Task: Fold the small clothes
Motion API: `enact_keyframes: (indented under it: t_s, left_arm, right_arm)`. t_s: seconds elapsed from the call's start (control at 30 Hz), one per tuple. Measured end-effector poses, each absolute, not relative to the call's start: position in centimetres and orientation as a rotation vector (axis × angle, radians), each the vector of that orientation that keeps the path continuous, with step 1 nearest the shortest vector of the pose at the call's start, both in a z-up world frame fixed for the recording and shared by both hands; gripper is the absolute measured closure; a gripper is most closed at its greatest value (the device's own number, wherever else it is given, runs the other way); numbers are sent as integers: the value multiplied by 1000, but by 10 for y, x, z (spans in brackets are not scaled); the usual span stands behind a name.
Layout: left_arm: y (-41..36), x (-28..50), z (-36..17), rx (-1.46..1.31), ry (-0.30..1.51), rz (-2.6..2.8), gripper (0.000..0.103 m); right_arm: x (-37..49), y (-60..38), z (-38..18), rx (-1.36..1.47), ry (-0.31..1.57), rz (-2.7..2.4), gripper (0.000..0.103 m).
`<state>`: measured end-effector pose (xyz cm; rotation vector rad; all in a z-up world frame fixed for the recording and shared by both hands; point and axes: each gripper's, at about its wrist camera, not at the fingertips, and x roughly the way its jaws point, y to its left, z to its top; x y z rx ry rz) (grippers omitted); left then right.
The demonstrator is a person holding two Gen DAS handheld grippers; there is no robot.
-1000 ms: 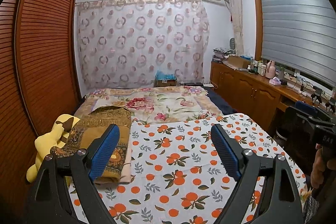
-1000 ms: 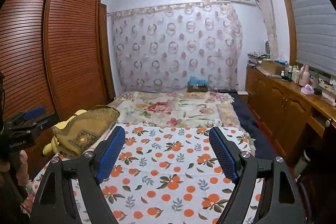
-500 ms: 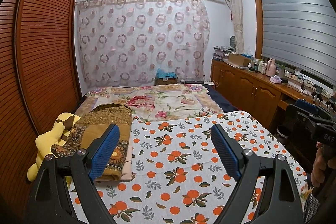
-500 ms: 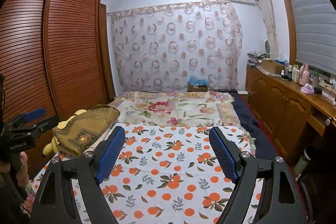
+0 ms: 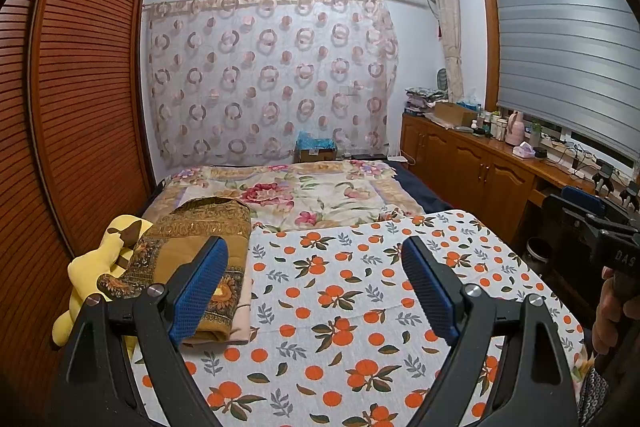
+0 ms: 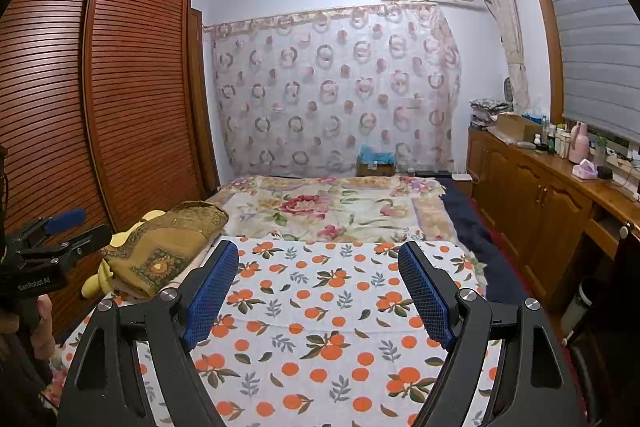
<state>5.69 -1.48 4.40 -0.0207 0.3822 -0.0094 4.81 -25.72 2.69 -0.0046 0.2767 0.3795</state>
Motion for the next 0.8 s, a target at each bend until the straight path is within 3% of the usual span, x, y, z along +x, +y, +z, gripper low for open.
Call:
enact_keyframes:
  t_s: [0.8]
  left_arm:
    - [-15, 54, 43, -16, 376, -11, 14]
  right_arm:
    - [53, -262, 27, -19, 263, 382, 19]
